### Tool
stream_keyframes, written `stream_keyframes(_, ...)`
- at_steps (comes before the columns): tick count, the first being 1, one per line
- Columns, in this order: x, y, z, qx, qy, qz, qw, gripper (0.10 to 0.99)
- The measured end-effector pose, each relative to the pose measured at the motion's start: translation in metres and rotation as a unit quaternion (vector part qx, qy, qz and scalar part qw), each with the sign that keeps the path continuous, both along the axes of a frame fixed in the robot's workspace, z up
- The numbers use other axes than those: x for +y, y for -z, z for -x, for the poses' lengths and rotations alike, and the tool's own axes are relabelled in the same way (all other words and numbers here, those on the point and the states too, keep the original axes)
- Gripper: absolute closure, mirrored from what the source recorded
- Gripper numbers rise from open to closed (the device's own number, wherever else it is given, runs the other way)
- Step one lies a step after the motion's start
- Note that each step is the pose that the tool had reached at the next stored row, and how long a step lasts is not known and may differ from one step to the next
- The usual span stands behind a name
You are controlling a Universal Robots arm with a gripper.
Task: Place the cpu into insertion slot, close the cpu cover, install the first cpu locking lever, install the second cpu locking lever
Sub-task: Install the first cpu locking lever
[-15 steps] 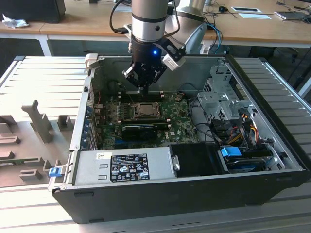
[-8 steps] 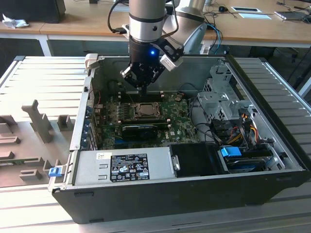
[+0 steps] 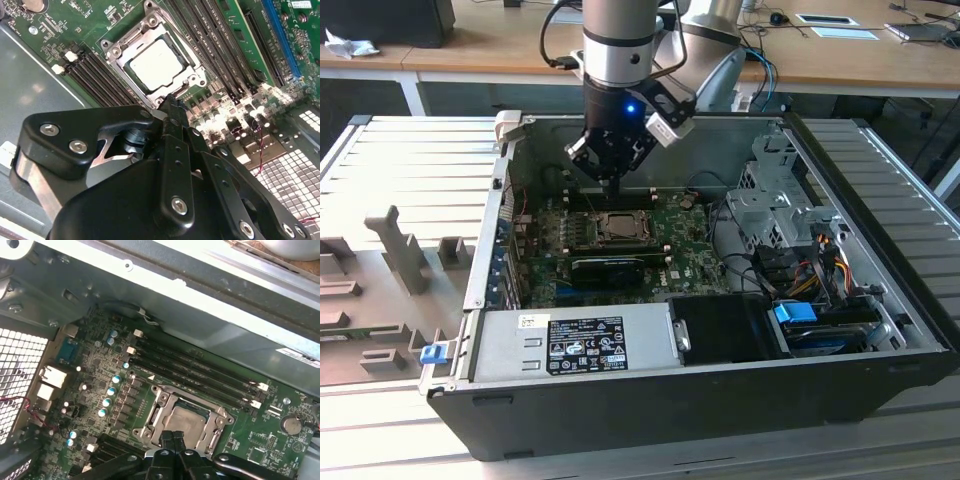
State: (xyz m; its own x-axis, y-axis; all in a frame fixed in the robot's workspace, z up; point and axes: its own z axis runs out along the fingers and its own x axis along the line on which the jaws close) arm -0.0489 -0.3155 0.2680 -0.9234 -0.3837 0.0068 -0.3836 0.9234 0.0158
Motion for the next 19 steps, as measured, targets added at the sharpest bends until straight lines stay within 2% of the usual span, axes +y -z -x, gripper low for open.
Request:
stream_keyframes(4, 0.0000, 0.0000, 0.0008, 0.0000, 0.010, 0.0001, 1.0000, 0.980)
stream_keyframes(9, 0.0004, 0.0028, 0.0017, 0.0000, 0.042, 0.0000, 0.9991, 0.980)
stream_keyframes(16, 0.0006, 0.0055, 0.0152, 0.0001, 0.055, -0.0016, 0.9985, 0.980)
stream_keyframes(19, 0.0006, 0.0055, 0.0155, 0.0001, 0.076, -0.0019, 0.9971, 0.980)
